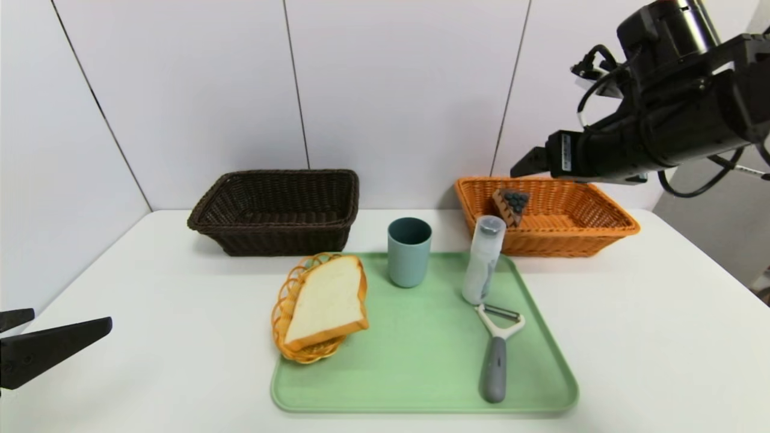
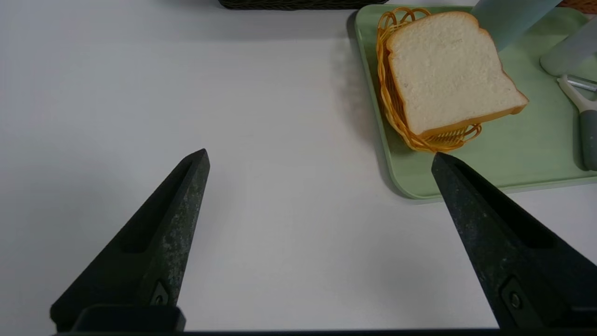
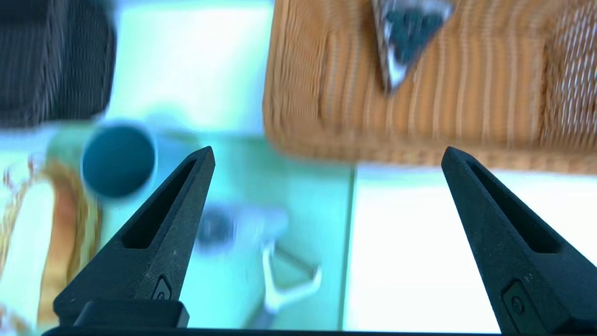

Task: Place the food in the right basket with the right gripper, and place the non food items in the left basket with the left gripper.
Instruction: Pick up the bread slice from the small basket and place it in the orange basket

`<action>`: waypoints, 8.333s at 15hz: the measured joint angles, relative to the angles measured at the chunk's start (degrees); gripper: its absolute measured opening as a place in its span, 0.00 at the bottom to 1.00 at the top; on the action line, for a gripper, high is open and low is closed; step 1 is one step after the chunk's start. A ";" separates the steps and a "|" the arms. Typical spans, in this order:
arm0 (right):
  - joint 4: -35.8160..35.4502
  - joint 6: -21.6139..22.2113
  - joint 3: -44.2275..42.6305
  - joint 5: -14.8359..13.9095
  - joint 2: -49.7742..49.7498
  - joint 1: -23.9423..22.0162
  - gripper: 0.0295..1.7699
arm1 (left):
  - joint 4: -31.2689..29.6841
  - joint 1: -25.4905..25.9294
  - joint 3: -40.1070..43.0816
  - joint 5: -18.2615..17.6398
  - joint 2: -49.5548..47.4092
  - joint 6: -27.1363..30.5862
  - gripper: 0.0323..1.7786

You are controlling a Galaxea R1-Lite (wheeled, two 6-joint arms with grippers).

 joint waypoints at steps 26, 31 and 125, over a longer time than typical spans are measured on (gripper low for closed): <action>-6.03 23.61 34.34 -0.12 -20.37 13.67 0.96 | 3.89 -14.17 -6.34 4.77 7.80 -4.88 0.95; -12.57 38.64 29.07 17.32 -16.15 17.69 0.96 | 6.62 -14.38 -4.53 9.57 3.69 -4.82 0.95; -45.11 71.50 15.68 33.09 -8.35 -15.19 0.02 | 18.92 -12.85 -1.58 10.24 -10.42 -4.77 0.95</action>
